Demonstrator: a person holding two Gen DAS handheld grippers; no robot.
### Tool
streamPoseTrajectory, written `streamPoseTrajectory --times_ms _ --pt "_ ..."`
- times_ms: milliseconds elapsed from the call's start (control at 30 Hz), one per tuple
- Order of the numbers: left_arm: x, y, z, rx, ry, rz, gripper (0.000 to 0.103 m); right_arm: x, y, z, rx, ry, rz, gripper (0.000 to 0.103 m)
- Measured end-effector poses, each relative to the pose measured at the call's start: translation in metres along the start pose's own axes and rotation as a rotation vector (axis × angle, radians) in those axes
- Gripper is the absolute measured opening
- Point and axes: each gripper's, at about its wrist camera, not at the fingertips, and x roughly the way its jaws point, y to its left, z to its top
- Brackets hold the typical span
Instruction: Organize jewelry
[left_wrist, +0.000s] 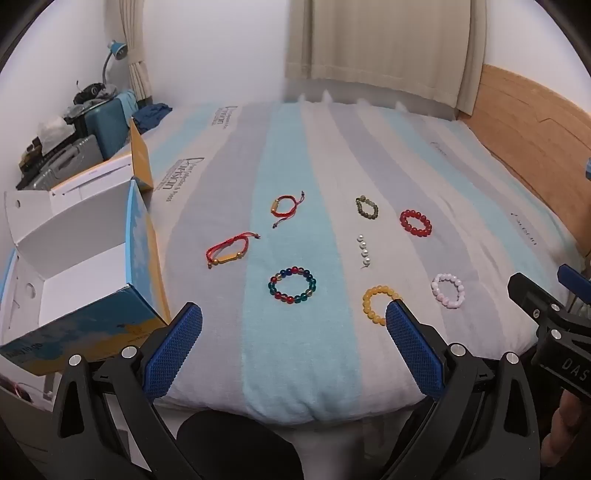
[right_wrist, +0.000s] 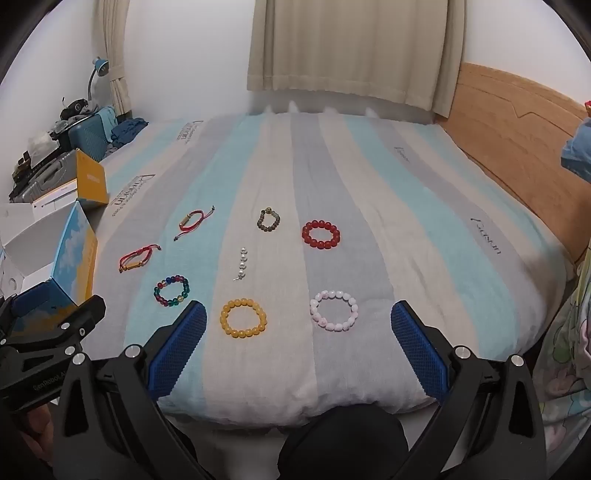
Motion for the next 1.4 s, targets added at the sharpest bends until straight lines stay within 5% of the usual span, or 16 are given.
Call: streamPoseTrajectory --times_ms 1400 --pt "0.001 0.006 0.001 -0.004 0.024 0.016 0.097 0.006 0.003 -0.004 0.022 0.041 0.019 0.096"
